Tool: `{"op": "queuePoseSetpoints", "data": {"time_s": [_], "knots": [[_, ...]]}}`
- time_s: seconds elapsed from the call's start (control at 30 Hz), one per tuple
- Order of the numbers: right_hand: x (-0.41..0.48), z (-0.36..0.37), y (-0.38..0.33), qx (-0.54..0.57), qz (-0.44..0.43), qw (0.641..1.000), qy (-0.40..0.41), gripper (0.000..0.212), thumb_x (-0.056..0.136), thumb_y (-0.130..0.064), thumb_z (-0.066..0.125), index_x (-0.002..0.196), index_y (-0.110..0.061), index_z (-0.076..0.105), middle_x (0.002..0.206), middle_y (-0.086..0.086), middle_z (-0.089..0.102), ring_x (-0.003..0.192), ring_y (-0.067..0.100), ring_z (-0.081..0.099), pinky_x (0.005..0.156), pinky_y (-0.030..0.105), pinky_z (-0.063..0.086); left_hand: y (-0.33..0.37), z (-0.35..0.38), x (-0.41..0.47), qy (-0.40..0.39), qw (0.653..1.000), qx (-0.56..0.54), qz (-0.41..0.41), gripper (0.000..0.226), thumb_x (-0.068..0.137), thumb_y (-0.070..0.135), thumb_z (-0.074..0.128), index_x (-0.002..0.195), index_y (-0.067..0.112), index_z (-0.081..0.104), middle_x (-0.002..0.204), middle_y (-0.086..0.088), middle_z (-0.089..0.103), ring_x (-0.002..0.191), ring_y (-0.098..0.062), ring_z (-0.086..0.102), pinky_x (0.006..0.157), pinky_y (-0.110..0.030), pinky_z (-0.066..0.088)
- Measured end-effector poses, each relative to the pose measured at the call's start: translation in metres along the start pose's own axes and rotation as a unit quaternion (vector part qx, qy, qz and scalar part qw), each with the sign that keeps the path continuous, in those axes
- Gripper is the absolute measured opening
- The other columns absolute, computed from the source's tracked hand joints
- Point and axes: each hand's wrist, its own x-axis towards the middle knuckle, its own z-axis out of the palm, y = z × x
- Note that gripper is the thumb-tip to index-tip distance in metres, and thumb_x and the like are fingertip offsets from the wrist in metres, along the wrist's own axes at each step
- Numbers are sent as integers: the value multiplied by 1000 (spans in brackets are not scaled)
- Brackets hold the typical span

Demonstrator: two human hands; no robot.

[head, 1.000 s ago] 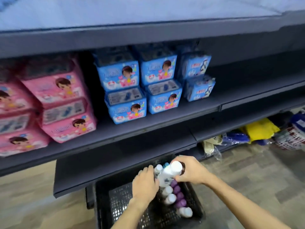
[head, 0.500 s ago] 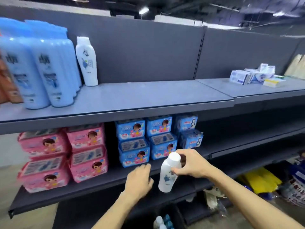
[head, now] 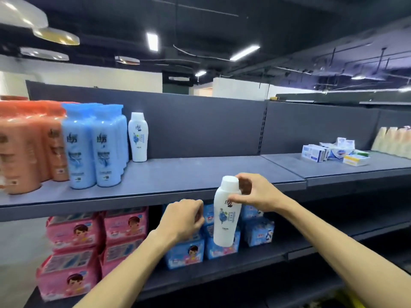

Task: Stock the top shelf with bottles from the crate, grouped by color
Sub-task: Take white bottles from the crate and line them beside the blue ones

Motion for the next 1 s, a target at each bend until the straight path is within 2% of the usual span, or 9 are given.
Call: {"op": "queuePoseSetpoints", "data": {"time_s": [0.07,0.17,0.27,0.33,0.5,0.63,0.83,1.0], "knots": [[14,-12,-17,-10,-21,1000,6,31,78,-34,81,100,-19,66,95,-5,73,86,14,71,75,29,56,-7,-22,14,30,1000,1,-2,10,82,33,52,84,23,52,86,4,65,84,-23,58,65,-33,40],[36,-28,-43,-14,-53,998,16,30,81,-33,78,105,-18,66,100,-5,74,91,18,71,81,36,58,-17,-55,35,69,998,11,5,9,82,30,53,81,21,52,81,5,64,80,-22,57,60,-31,36],[61,-39,-65,-28,-70,997,9,36,83,-33,77,111,-16,65,105,-4,74,97,15,71,88,41,57,-26,-82,50,84,996,33,-5,11,83,31,52,82,21,53,81,6,64,79,-21,57,60,-31,39],[77,-41,-75,-35,-74,997,5,36,84,-32,76,113,-14,64,107,-4,73,99,13,70,90,42,57,-32,-95,57,84,996,37,-20,10,84,31,52,82,22,53,83,6,65,79,-22,57,62,-31,43],[114,-35,-92,-19,-70,997,-8,33,86,-31,75,113,-14,64,106,-5,73,97,11,70,85,40,60,-52,-120,64,80,994,46,-49,8,86,29,51,82,22,53,83,5,65,77,-22,57,62,-30,41],[139,-22,-99,-29,-80,996,-3,35,85,-32,76,112,-14,63,108,-5,72,99,10,69,90,40,57,-67,-132,65,79,994,53,-55,10,87,28,51,83,20,54,83,4,65,76,-21,57,62,-30,44],[167,5,-103,-2,-80,996,-26,33,88,-25,73,116,-12,62,113,-3,70,104,10,68,94,38,55,-89,-139,67,69,993,69,-67,11,87,29,51,85,19,55,81,6,62,75,-19,54,59,-28,36],[169,8,-105,19,-67,997,-46,35,91,-23,70,122,-10,58,117,-1,69,108,11,66,94,34,55,-97,-138,67,60,992,83,-73,10,86,30,52,82,22,51,80,6,59,74,-20,54,59,-28,37]]}}
